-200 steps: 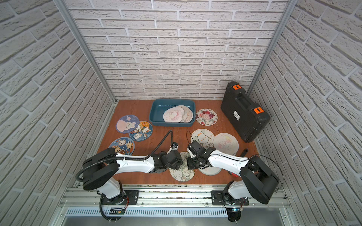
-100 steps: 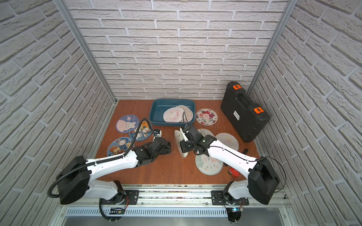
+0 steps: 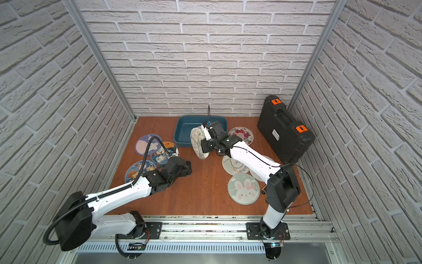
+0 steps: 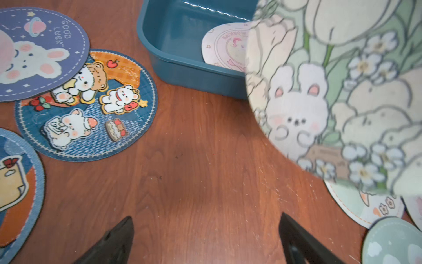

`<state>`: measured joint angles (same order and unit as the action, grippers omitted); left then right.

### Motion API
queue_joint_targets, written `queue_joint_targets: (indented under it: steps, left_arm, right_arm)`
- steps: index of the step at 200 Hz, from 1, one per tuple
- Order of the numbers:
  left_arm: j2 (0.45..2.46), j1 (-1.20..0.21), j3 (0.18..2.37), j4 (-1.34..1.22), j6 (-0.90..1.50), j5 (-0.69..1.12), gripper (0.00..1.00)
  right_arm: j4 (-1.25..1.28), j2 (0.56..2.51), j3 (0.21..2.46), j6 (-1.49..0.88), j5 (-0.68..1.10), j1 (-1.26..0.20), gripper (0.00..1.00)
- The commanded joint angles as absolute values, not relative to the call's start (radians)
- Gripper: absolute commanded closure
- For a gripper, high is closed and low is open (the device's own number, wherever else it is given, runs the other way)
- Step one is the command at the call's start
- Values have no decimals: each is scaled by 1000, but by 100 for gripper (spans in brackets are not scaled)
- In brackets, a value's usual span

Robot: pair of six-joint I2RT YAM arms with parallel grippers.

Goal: Put the coasters into the storage box
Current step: Place the coaster in the storage box.

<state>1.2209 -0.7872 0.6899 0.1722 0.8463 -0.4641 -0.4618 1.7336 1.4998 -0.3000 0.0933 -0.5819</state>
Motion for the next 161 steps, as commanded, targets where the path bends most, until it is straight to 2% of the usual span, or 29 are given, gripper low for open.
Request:
queue_joint_targets:
  steps: [1,99,135,161]
  left_arm:
    - [1191,-747,669,147,819,-450,2]
    - [1204,-687,658,152,804,-430,2]
    - [1231,-684,669,151,794,-425,2]
    - [1247,-684,676,156,789,-423,2]
  right_arm:
    - [-388,1796,1587,-280,106,-562,94]
    - [-151,2161,1910,-338,42,-505,94]
    - [-181,2297,2023,-398,-13,-472,94]
    - [-214,2329,2022,-422,-65,-452,94]
